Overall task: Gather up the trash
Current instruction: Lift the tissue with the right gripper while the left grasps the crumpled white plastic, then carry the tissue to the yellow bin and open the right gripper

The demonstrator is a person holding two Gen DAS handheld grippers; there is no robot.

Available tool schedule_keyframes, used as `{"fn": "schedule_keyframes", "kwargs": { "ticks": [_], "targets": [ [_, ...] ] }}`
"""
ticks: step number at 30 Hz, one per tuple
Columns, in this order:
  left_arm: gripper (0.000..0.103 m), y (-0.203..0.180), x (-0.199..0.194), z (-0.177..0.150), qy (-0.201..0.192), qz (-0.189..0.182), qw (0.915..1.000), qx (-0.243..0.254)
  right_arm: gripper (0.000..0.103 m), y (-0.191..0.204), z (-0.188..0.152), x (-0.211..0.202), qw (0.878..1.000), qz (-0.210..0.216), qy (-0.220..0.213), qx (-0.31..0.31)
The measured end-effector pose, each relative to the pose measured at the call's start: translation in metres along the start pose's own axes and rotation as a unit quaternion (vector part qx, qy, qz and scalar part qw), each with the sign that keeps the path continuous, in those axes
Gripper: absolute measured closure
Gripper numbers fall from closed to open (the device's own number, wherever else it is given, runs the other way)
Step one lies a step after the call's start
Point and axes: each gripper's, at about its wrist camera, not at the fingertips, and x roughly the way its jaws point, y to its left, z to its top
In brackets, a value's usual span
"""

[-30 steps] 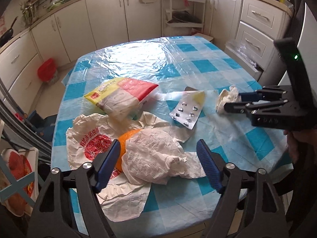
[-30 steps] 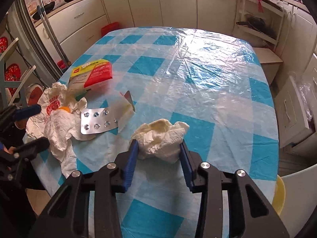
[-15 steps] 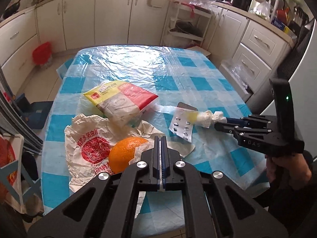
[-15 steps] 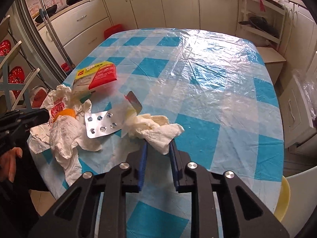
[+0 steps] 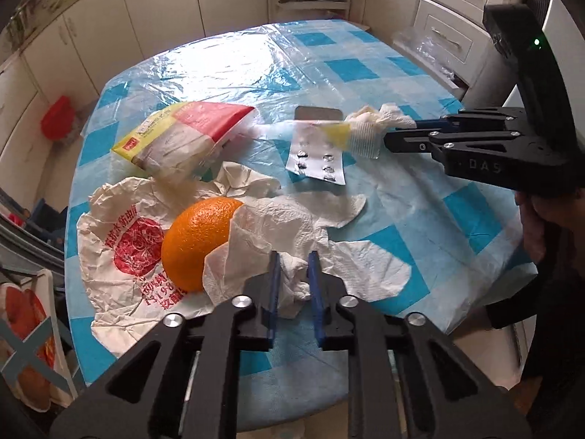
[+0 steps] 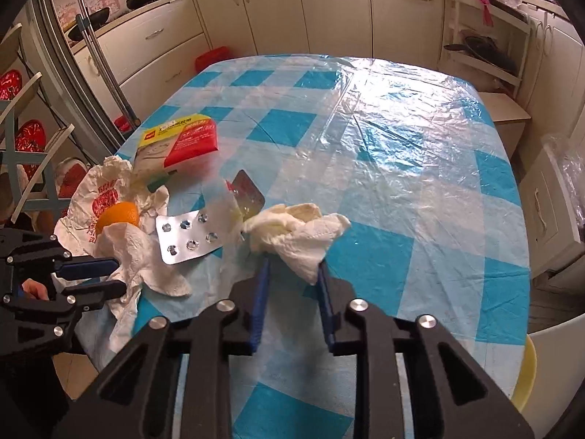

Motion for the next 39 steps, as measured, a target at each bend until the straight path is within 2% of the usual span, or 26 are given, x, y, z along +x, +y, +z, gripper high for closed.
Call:
{"fn": "schedule_keyframes", "kwargs": {
  "ticks": [1,3,5,8,12,13,14,15,16,18,20,21,22,24,28,30,35,39],
  "targets": [
    [0.096,0.004,-0.007,0.002,-0.014,-0.006,0.9998,-0.010,0.093,-0.002,0.000,-0.002,1.000,0.002,-0.002,0.003],
    [0.096,0.021,-0.020,0.006,-0.041,-0.039,0.9970,-0.054,0.095,-0.005,0.000,-0.007,1.000,0.003,-0.008,0.010],
    [0.097,0.035,-0.033,0.008,-0.070,-0.056,0.9921,-0.088,0.096,-0.009,-0.001,-0.012,1.000,0.002,-0.014,0.015],
    [0.097,0.052,-0.049,0.010,-0.110,-0.092,0.9809,-0.131,0.096,-0.015,-0.002,-0.017,1.000,0.004,-0.018,0.023],
    [0.097,0.060,-0.063,0.011,-0.146,-0.121,0.9681,-0.163,0.096,-0.018,-0.001,-0.021,0.999,0.001,-0.029,0.030],
    [0.097,0.064,-0.066,0.011,-0.156,-0.127,0.9642,-0.173,0.086,-0.018,0.000,-0.021,0.999,0.000,-0.032,0.030],
    [0.097,0.068,-0.069,0.010,-0.164,-0.130,0.9606,-0.183,0.069,-0.017,0.001,-0.021,0.999,0.000,-0.036,0.030],
    [0.097,0.072,-0.071,0.009,-0.171,-0.135,0.9567,-0.193,0.033,-0.016,0.003,-0.021,0.999,0.000,-0.044,0.032],
    [0.097,0.076,-0.073,0.008,-0.176,-0.140,0.9530,-0.203,0.026,-0.013,0.004,-0.023,0.998,-0.004,-0.062,0.031],
    [0.097,0.082,-0.073,0.009,-0.182,-0.142,0.9482,-0.218,0.026,-0.009,0.009,-0.021,0.997,-0.003,-0.073,0.023],
    [0.097,0.085,-0.072,0.009,-0.183,-0.145,0.9458,-0.226,0.030,-0.009,0.012,-0.014,0.997,-0.001,-0.071,0.034],
    [0.097,0.084,-0.071,0.010,-0.184,-0.143,0.9458,-0.227,0.037,-0.010,0.014,-0.010,0.997,0.002,-0.067,0.041],
    [0.097,0.084,-0.071,0.010,-0.183,-0.139,0.9465,-0.226,0.050,-0.011,0.015,-0.004,0.997,0.002,-0.054,0.048],
    [0.097,0.084,-0.069,0.011,-0.182,-0.139,0.9468,-0.226,0.065,-0.014,0.013,0.008,0.998,0.006,-0.025,0.056],
    [0.097,0.081,-0.069,0.013,-0.182,-0.138,0.9480,-0.221,0.087,-0.016,0.007,0.002,0.999,0.008,-0.018,0.051],
    [0.097,0.076,-0.069,0.015,-0.185,-0.137,0.9497,-0.213,0.092,-0.021,0.003,-0.006,0.998,0.005,-0.025,0.054],
    [0.097,0.058,-0.068,0.023,-0.188,-0.146,0.9520,-0.192,0.093,-0.041,-0.004,-0.037,0.996,-0.010,-0.059,0.073],
    [0.097,0.034,-0.064,0.032,-0.185,-0.145,0.9578,-0.166,0.093,-0.059,-0.013,-0.055,0.993,-0.031,-0.072,0.085]
  ]
}}
